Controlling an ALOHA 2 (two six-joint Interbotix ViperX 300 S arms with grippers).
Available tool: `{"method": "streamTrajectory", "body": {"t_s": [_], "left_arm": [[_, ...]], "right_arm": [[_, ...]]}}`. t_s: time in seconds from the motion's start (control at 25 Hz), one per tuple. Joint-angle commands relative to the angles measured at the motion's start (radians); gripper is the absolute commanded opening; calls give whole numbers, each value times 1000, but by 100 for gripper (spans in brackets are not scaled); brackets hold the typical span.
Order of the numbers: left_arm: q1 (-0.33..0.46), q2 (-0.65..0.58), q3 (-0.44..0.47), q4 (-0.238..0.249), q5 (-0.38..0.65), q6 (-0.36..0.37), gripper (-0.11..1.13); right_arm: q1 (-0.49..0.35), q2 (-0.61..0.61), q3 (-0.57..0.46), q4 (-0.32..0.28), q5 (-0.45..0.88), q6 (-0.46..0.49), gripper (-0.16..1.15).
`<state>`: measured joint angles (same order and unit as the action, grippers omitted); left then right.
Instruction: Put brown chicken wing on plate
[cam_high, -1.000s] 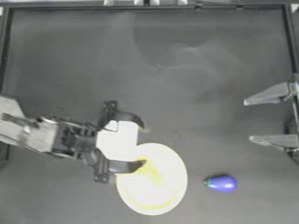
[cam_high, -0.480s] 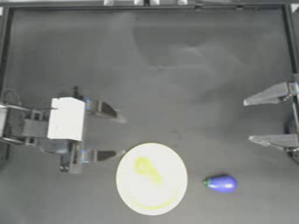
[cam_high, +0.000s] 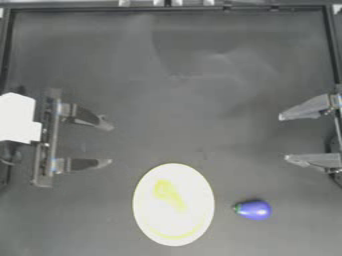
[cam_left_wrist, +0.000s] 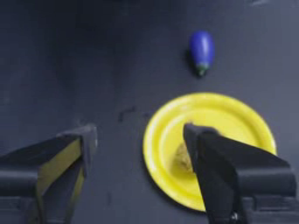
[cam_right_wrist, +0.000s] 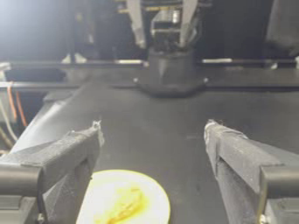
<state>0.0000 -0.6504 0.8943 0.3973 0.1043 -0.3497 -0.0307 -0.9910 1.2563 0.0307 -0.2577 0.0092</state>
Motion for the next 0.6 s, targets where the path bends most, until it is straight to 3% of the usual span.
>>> {"method": "streamTrajectory", "body": {"t_s": [0.04,0.28,0.6], "left_arm": [[23,-61,32,-3,-44,-2,94],[41,-166,121,-5,-110,-2,94],[48,-235,164,-5,-124,-2,94]], "right_arm": [[-2,5,-17,3,-5,-2,100],[-5,5,-20,3,-5,-2,100],[-15,3,-20,3,-6,-2,100]]}}
